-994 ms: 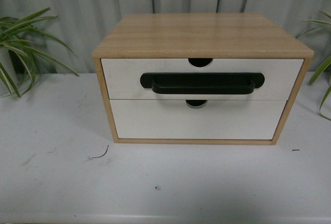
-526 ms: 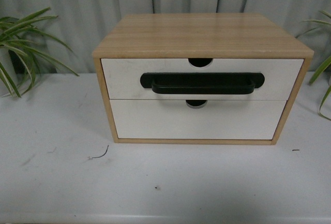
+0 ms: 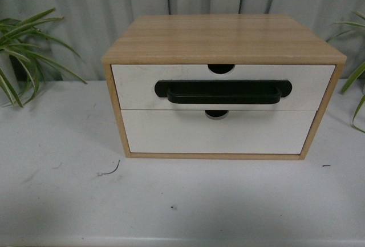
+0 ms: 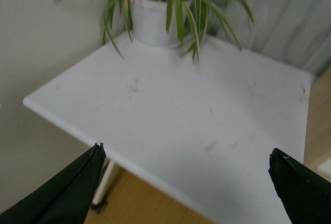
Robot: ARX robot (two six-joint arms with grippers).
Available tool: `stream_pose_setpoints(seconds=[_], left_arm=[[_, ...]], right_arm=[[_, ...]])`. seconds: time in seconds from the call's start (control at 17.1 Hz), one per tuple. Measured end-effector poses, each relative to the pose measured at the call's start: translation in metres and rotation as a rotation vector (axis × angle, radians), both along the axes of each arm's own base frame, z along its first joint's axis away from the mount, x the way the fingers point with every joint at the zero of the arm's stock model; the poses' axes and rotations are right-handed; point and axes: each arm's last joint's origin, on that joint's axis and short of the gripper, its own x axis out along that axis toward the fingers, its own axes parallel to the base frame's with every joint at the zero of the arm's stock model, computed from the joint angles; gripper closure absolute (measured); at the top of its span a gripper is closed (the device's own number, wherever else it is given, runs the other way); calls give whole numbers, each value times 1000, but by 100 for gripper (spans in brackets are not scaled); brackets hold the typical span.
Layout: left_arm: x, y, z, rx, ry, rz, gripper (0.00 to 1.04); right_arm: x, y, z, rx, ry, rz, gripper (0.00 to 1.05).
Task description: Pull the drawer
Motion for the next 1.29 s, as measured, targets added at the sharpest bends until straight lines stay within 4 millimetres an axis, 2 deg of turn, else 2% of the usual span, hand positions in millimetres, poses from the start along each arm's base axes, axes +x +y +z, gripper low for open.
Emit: stream_pose_setpoints(seconds=[0.12,0.18,0.23,0.35,0.47,0.53,0.64,0.88,1.05,1.29], left_arm=[[43,1,35,10,-83,-116,7],[73,-5,48,44,-73,-235,7],[103,-18,53,96,5,-379,7],[149,-50,54,260,185,-679,7],[177,-76,65,449,300,-938,7],[187,-86,73,534,342,-1054,7],[194,-100,80,672,434,-1226,7],[200,-131,76,797,608,-1514,7],[211,-154,68,842,636,-1614,7],[224,-178,58,840,599,-1678,7]], right_arm=[[45,14,29,-108,-70,102,6],[72,24,40,-186,-86,172,6],[97,37,45,-276,-85,250,6],[133,56,43,-498,-71,443,6],[156,63,47,-708,-103,578,6],[163,63,51,-803,-132,653,6],[174,61,47,-975,-134,789,6],[190,51,24,-1266,-51,1023,6],[198,52,13,-1332,10,1094,6],[209,55,-1,-1338,53,1129,6]])
